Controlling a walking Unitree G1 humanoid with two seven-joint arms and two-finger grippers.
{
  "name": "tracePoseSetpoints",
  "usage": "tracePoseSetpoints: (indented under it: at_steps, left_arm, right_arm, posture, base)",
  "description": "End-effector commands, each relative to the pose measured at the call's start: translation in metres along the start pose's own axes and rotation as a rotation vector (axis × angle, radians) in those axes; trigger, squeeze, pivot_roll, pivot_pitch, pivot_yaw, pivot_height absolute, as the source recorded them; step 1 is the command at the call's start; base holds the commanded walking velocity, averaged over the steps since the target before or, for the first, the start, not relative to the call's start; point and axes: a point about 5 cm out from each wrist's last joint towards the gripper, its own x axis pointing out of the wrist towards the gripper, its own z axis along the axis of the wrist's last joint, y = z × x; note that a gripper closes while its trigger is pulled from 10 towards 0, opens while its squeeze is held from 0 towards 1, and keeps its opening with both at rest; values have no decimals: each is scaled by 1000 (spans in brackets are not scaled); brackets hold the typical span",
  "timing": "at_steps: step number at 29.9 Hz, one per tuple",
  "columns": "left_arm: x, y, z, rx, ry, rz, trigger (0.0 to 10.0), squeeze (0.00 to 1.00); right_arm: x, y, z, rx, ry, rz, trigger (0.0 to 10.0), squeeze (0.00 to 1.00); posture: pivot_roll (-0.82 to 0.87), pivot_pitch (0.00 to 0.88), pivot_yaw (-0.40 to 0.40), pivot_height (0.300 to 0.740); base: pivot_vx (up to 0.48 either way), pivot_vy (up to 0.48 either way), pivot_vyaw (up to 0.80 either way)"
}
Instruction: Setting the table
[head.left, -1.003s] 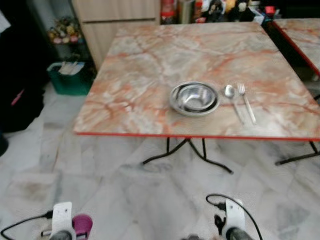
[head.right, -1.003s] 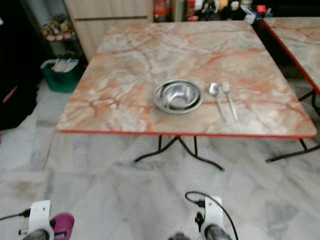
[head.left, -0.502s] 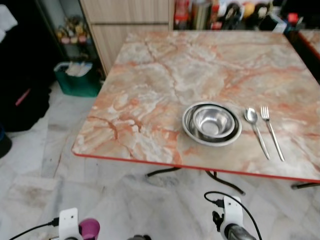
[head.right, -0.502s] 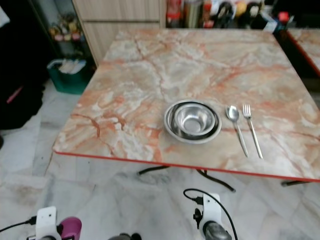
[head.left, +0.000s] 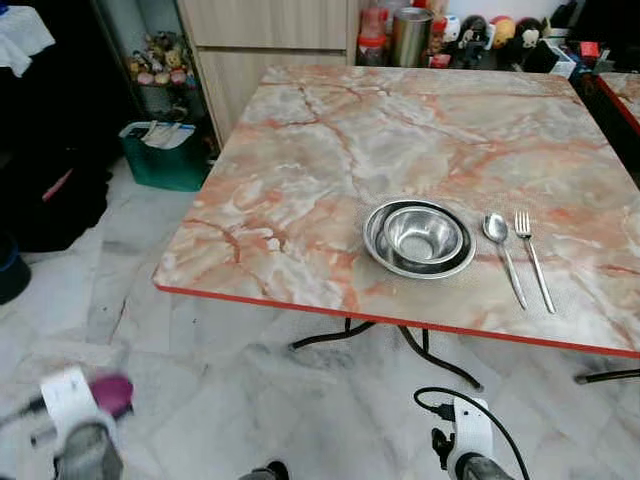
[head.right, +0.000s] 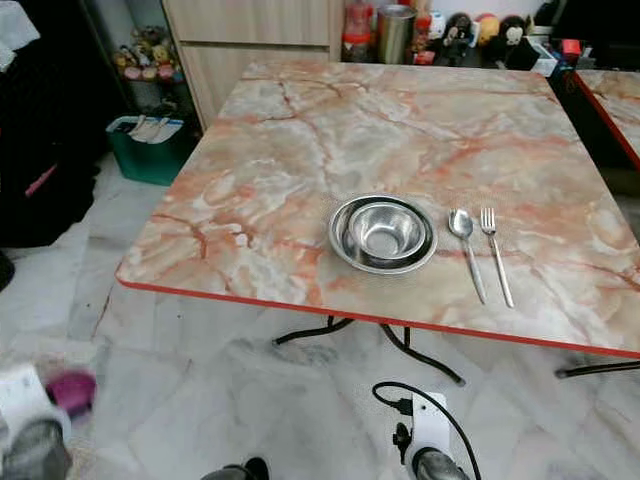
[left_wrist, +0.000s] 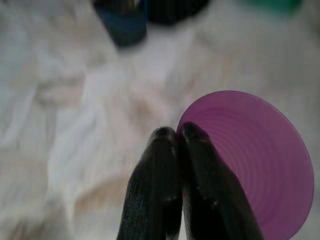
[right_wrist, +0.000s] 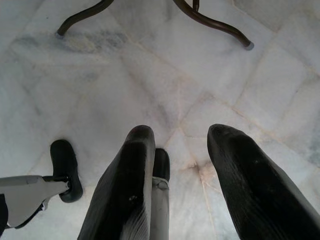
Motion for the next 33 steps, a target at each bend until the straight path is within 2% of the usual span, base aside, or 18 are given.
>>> tracePoseSetpoints:
  at_steps: [1,2,4,5,7,8,10,15,17,18,22,23,25,28,30,33]
  left_arm:
    - [10,-2,35,-50,-139,37,10000,0]
    - [10,-2,35,-50,-139,37,10000,0]
    - [16,-27,86,-43,-340,-27,10000,0]
    - [16,-27,86,-43,-340,-27,10000,0]
    - [15,-40,112,-30,-442,-55,10000,0]
    - [15,-40,112,-30,-442,-55,10000,0]
    - [8,-59,160,-59,-613,-83,10000,0]
    - [7,-62,166,-69,-635,-91,10000,0]
    - [-6,-97,192,-125,-678,-287,10000,0]
    - [-21,-125,206,-171,-688,-455,10000,0]
    - [-35,-149,211,-261,-628,-610,10000,0]
    - [-35,-149,211,-261,-628,-610,10000,0]
    - [-42,-161,210,-331,-580,-681,10000,0]
    - [-43,-165,207,-391,-518,-710,10000,0]
    - [-44,-173,203,-386,-430,-773,10000,0]
    - [-47,-178,202,-377,-391,-816,10000,0]
  right_arm:
    - [0,0,-3,-5,17,2,10000,0]
    - [0,0,-3,-5,17,2,10000,0]
    - [0,-1,-3,-9,20,5,10000,0]
    - [0,-1,-3,-9,20,5,10000,0]
    - [0,-1,-3,-7,20,4,10000,0]
    - [0,-1,-3,-7,20,4,10000,0]
    - [0,-1,-3,-6,21,3,10000,0]
    - [0,-1,-3,-6,21,4,10000,0]
    - [0,-1,-2,-4,19,3,10000,0]
    - [0,-1,-2,-1,18,3,10000,0]
    - [0,-1,-2,5,15,1,10000,0]
    - [0,-1,-2,5,15,1,10000,0]
    - [0,-1,-2,6,14,0,10000,0]
    - [0,-1,-2,5,14,-1,10000,0]
    - [0,-1,-3,4,16,-3,10000,0]
    - [0,-1,-3,4,18,-5,10000,0]
  posture:
    - [45,158,15,740]
    - [45,158,15,740]
    - [46,161,13,740]
    - [46,161,13,740]
    - [46,166,12,740]
    - [46,166,12,740]
    - [43,172,12,740]
    - [43,172,12,740]
    - [42,184,13,740]
    - [41,186,15,740]
    - [40,187,16,740]
    - [40,187,16,740]
    - [38,188,17,740]
    - [31,182,20,740]
    - [28,175,22,740]
    - [27,169,22,740]
  base:
    - [0,0,0]
    - [0,0,0]
    - [0,0,0]
    - [0,0,0]
    - [0,0,0]
    - [0,0,0]
    - [0,0,0]
    - [0,0,0]
    - [0,0,0]
    - [0,0,0]
    - [0,0,0]
    - [0,0,0]
    - [0,0,0]
    - [0,0,0]
    - [0,0,0]
    - [0,0,0]
